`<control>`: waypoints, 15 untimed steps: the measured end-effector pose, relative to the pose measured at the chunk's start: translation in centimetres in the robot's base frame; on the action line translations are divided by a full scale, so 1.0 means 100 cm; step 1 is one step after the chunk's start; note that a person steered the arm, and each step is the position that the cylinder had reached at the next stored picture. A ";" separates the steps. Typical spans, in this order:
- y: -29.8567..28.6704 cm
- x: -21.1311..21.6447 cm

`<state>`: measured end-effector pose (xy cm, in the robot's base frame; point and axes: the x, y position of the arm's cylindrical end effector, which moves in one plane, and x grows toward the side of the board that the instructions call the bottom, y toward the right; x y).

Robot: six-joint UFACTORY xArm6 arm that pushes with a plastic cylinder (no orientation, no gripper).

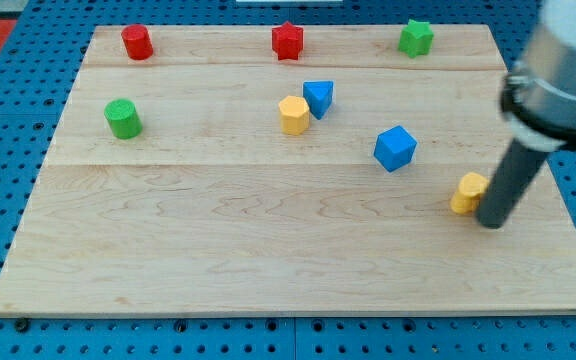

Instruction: Place the heart vertically below to the green star

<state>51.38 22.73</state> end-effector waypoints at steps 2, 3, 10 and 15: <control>0.021 0.001; -0.023 0.022; 0.005 -0.119; 0.014 -0.130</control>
<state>38.38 24.17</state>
